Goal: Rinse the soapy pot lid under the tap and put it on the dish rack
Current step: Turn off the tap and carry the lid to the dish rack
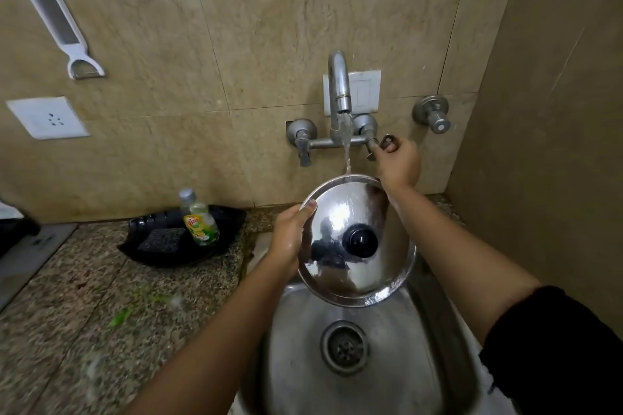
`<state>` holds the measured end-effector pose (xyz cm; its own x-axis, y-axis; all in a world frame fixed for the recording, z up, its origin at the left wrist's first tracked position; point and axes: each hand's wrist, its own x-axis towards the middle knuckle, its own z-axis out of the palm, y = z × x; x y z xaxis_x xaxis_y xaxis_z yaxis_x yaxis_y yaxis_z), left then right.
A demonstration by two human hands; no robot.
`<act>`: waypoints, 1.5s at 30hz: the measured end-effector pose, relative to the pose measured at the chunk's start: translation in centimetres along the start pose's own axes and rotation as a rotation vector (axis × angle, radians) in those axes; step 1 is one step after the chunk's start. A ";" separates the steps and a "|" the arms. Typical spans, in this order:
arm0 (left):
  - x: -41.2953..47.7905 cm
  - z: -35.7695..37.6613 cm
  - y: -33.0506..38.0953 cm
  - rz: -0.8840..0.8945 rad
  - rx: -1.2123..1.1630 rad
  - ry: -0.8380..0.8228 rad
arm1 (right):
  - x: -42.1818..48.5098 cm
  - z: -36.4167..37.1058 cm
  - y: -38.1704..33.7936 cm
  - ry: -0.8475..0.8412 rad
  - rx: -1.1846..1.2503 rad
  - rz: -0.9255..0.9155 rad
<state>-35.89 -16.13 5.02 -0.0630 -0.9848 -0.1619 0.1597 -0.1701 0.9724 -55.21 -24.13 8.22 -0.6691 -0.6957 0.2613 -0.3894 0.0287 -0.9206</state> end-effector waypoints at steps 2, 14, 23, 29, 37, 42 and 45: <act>-0.1 -0.2 0.6 -0.002 0.022 0.024 | 0.2 0.5 -0.3 0.013 -0.081 -0.050; -2.2 -2.5 0.8 0.196 0.098 0.124 | -4.6 -5.5 0.6 -0.595 0.012 -0.086; -5.0 -3.9 -0.2 0.346 -0.113 0.162 | -9.2 -10.2 2.0 -0.934 0.330 -0.070; -7.3 -4.5 -2.8 0.321 -0.059 0.225 | -11.1 -10.7 -0.4 -0.908 0.271 -0.324; -7.8 -5.5 -3.1 0.275 -0.028 0.317 | -10.9 -10.9 -1.0 -0.853 0.322 -0.326; -6.8 -6.8 -1.3 0.199 -0.147 0.420 | -11.5 -9.2 -1.6 -0.714 0.530 -0.113; -5.9 -9.4 0.4 0.105 -0.264 0.477 | -13.2 -5.7 -3.1 -0.638 0.717 0.104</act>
<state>-26.22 -10.68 4.82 0.4098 -0.8934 -0.1842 0.3867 -0.0128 0.9221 -48.78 -10.97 9.25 -0.1264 -0.9795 0.1567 0.2733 -0.1863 -0.9437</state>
